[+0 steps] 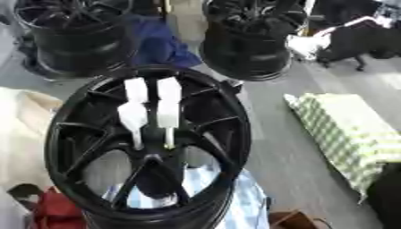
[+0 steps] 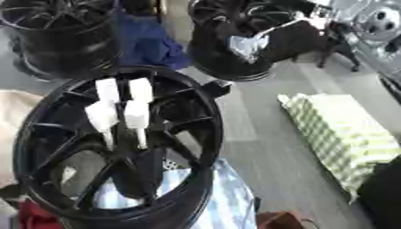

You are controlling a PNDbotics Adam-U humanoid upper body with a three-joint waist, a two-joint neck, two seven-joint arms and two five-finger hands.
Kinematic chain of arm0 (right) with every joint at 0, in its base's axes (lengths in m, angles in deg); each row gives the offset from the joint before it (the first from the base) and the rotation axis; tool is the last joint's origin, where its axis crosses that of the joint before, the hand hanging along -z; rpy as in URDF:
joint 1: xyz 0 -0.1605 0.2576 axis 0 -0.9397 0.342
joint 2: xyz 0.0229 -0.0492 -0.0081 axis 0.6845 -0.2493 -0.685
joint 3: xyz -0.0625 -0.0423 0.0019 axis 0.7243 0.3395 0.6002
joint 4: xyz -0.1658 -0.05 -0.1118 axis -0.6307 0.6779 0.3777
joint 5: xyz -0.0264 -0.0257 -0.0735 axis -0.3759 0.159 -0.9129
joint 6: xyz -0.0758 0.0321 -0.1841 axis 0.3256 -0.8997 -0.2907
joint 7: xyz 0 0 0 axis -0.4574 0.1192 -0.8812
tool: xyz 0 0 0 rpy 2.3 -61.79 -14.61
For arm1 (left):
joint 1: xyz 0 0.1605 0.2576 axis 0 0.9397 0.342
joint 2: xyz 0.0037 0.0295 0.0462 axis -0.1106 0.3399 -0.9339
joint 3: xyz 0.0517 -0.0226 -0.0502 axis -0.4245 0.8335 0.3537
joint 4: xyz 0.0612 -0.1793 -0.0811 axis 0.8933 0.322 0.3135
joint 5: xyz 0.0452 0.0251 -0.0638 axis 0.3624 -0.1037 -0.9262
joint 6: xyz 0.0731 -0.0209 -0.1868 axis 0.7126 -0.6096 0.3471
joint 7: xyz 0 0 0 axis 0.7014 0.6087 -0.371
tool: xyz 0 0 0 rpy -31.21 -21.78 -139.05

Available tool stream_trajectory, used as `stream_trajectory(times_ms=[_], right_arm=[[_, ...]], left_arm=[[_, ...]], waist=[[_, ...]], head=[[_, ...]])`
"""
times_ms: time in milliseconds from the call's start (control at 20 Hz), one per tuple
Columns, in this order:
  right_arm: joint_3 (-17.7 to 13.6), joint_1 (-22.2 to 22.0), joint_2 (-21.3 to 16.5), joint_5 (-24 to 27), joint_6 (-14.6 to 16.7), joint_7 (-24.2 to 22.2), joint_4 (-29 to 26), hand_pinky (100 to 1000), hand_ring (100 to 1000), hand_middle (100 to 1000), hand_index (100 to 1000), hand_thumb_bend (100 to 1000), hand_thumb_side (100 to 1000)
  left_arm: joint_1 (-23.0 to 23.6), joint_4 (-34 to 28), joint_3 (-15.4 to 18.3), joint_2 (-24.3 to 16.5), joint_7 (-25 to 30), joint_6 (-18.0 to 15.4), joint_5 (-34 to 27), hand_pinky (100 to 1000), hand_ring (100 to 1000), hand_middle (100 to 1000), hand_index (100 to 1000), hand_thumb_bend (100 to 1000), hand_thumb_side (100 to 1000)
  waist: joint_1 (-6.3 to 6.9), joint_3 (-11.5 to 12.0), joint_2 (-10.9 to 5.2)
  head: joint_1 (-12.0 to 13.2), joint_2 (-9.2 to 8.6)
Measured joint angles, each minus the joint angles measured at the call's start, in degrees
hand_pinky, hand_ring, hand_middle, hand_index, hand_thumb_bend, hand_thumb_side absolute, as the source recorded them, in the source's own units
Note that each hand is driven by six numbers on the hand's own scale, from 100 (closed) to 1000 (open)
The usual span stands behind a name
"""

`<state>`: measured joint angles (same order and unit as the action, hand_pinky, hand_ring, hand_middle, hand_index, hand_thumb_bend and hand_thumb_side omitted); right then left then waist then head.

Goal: Pull the pin out of the wheel hub.

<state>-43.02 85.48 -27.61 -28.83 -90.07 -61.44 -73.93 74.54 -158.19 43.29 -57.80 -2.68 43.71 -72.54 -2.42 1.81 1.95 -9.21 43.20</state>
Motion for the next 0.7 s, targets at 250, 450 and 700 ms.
stream_trajectory(times_ms=[250,450,700], right_arm=[[0.0,0.7,0.5,0.0,-0.5,-0.7,0.0,716,699,792,956,100,491],[0.1,1.0,0.9,0.0,-0.9,-1.1,0.0,714,697,791,957,100,497],[1.3,2.1,2.2,0.0,-2.5,-2.3,0.0,710,693,789,956,100,511]], left_arm=[[0.0,0.0,0.0,0.0,0.1,-0.1,0.0,700,615,688,922,100,710],[0.0,0.0,0.0,0.0,0.1,-0.2,-0.1,700,615,688,922,100,711],[-0.1,0.0,0.0,0.0,0.1,-0.2,-0.1,700,615,688,922,100,711]], waist=[[0.04,0.1,0.05],[0.13,0.2,0.11],[0.14,0.5,0.20]], head=[[0.0,0.00],[-0.2,-0.02],[-0.6,-0.17]])
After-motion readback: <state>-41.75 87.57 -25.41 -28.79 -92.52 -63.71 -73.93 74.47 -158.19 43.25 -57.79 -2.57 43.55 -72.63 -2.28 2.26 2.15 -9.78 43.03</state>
